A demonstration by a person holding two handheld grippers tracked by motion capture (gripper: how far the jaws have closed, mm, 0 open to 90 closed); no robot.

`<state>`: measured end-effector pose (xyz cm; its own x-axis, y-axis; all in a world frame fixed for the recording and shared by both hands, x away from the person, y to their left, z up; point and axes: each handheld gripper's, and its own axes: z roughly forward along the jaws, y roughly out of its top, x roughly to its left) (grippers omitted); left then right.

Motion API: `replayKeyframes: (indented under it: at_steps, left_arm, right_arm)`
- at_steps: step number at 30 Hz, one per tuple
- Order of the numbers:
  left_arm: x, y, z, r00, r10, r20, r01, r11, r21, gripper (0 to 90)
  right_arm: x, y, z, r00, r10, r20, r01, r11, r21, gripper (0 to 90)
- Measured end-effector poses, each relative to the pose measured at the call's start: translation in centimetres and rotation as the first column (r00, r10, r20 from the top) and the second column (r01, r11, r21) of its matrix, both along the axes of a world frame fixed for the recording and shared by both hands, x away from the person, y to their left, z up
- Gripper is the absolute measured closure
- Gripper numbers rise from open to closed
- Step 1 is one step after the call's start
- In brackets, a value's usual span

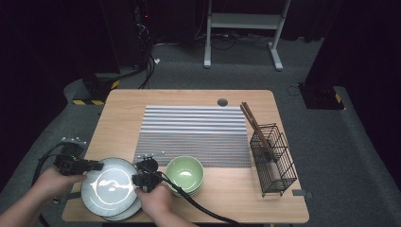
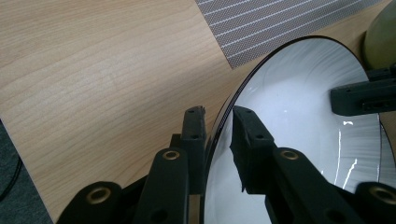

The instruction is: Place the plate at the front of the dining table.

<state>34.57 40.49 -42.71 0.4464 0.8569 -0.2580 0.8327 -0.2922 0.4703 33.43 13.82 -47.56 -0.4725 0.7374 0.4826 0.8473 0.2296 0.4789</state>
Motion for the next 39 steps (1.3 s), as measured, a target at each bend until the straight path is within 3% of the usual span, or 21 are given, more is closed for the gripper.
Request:
replayKeyframes:
  at_steps: [10,23,39]
  left_arm:
    - [-0.1,0.6,0.5,0.9999,0.002,0.017,-0.002,0.9998,-0.018,73.8]
    - [0.0,0.8,1.6,0.9983,0.006,0.058,-0.003,0.9992,-0.040,72.6]
    - [0.5,0.4,3.8,0.9926,0.002,0.121,0.006,0.9979,-0.065,72.8]
  right_arm:
    - [0.0,0.4,1.1,0.9997,0.006,0.022,-0.006,1.000,-0.004,82.1]
    - [0.2,0.5,2.8,0.9964,0.023,0.082,-0.021,0.999,-0.025,83.4]
    - [1.0,-0.3,5.2,0.9904,0.033,0.134,-0.030,0.999,-0.024,83.8]
